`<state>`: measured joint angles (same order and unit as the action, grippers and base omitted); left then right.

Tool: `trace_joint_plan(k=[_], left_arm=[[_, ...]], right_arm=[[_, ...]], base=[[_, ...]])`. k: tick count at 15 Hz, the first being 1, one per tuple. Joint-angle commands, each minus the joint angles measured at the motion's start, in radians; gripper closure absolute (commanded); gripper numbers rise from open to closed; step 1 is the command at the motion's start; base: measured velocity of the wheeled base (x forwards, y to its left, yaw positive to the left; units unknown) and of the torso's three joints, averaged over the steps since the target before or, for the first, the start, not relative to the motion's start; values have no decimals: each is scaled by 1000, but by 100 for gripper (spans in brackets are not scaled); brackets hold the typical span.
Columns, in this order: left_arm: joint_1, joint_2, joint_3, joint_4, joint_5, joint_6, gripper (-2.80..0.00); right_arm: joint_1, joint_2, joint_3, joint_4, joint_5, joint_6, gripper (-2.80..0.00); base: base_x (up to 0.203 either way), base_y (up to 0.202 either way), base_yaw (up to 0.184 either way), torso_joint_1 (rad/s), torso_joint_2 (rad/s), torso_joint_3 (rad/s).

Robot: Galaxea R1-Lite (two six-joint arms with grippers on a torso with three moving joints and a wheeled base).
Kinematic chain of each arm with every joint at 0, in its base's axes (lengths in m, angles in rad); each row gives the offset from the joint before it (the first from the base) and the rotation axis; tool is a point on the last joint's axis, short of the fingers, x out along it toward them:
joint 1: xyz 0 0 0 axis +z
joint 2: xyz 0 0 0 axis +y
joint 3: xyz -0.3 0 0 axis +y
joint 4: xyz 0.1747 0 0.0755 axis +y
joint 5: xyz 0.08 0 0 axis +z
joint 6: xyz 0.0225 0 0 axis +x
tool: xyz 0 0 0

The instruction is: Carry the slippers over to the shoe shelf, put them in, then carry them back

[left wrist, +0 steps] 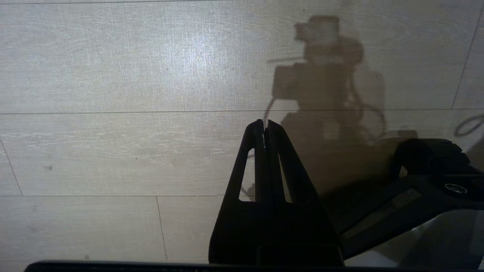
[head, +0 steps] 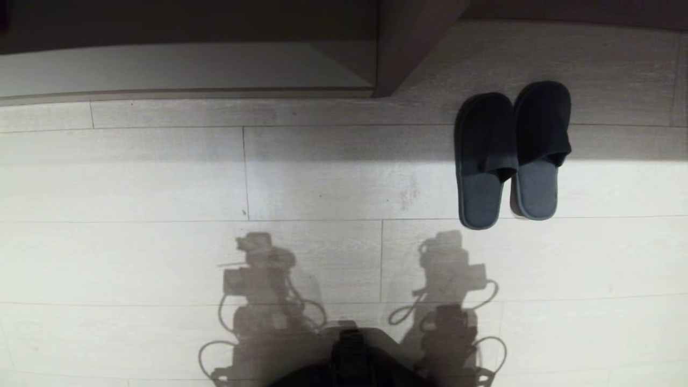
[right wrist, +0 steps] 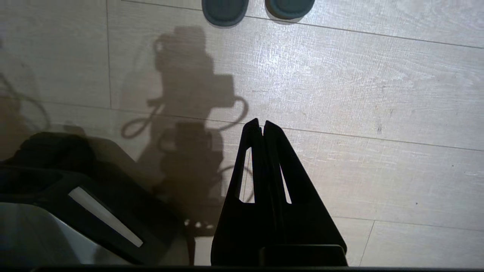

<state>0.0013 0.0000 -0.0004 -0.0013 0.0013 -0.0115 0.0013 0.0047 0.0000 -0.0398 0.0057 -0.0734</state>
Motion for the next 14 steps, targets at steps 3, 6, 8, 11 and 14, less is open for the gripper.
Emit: trace_joint_plan(k=[3, 6, 8, 11, 14], left_arm=[[0, 0, 0, 0, 0, -1, 0], [0, 0, 0, 0, 0, -1, 0], [-1, 0, -1, 3, -1, 1, 0], [-1, 0, -1, 3, 0, 2, 0], [-1, 0, 0, 5, -5, 45, 0]], right_arm=[[0, -5, 2, 8, 3, 7, 0], [0, -6, -2, 47, 2, 75, 0], [0, -6, -2, 44, 2, 71, 0], [0, -6, -2, 45, 2, 75, 0], [0, -6, -2, 44, 1, 75, 0]], base=[[0, 0, 0, 0, 2, 158], [0, 0, 0, 3, 3, 196], [0, 0, 0, 9, 2, 203], [0, 0, 0, 1, 2, 200], [0, 0, 0, -2, 0, 203]])
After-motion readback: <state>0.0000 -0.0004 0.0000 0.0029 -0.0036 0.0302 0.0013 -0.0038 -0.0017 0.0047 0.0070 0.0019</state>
